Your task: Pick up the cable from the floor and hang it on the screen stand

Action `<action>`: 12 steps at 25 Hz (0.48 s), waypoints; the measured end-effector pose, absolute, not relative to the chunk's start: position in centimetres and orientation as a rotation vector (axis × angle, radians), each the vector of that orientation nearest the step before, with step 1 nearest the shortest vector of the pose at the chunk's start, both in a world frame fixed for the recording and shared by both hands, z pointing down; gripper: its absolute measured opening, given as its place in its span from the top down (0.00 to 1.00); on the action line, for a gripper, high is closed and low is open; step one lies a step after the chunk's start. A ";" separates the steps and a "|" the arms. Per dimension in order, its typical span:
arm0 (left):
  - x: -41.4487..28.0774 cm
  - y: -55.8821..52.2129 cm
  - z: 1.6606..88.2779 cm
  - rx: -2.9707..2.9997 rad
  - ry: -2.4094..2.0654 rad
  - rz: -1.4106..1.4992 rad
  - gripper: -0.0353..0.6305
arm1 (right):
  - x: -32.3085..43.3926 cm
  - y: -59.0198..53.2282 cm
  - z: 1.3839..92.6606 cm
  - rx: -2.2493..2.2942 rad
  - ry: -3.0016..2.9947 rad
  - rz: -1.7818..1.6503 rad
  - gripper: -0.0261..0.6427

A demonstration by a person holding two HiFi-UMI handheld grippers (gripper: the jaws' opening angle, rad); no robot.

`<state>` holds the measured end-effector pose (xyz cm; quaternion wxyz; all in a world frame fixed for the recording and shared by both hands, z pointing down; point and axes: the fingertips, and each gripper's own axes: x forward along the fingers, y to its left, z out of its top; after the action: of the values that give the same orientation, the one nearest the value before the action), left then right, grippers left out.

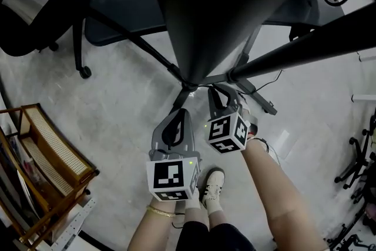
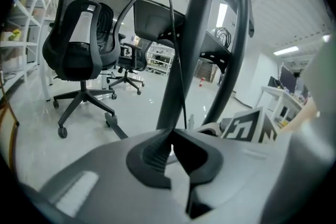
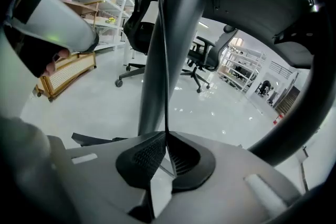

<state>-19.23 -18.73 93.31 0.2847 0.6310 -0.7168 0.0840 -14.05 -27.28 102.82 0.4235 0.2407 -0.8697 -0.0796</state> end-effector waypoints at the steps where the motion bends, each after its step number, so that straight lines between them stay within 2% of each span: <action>1: -19.4 -18.7 93.4 1.684 -1.921 0.225 0.94 | -14.2 -27.1 102.8 0.589 -2.181 -0.203 0.94; 7: -19.9 -18.1 93.2 1.657 -1.925 0.225 0.94 | -13.7 -26.2 101.1 0.584 -2.240 -0.196 0.94; 12: -17.3 -18.1 89.0 1.770 -1.898 0.285 0.94 | -11.8 -25.2 95.2 0.664 -2.339 -0.156 0.94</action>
<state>-17.30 -18.09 89.01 0.2622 0.6543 -0.7014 0.1053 -11.85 -25.22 95.20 0.3453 0.2558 -0.9010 -0.0600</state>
